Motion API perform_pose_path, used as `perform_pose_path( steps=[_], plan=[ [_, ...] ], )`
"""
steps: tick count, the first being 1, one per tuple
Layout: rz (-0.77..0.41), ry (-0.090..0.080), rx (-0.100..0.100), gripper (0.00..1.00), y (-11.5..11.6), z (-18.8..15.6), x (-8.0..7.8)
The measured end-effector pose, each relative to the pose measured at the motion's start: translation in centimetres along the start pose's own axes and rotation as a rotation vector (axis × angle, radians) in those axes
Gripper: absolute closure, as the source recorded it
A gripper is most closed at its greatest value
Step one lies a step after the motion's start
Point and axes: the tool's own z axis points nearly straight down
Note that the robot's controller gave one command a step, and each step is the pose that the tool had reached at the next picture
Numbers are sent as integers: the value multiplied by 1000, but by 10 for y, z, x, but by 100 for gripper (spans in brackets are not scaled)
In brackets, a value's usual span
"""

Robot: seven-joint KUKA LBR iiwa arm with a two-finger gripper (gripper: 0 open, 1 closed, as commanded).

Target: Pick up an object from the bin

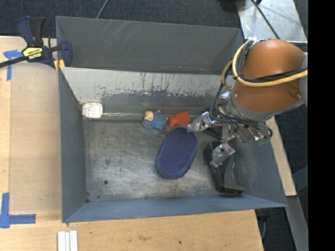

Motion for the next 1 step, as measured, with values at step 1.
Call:
perform_pose_path(
  steps=[1],
  plan=[
    [-322,0,-3,0,1,73,-66]
  ],
)
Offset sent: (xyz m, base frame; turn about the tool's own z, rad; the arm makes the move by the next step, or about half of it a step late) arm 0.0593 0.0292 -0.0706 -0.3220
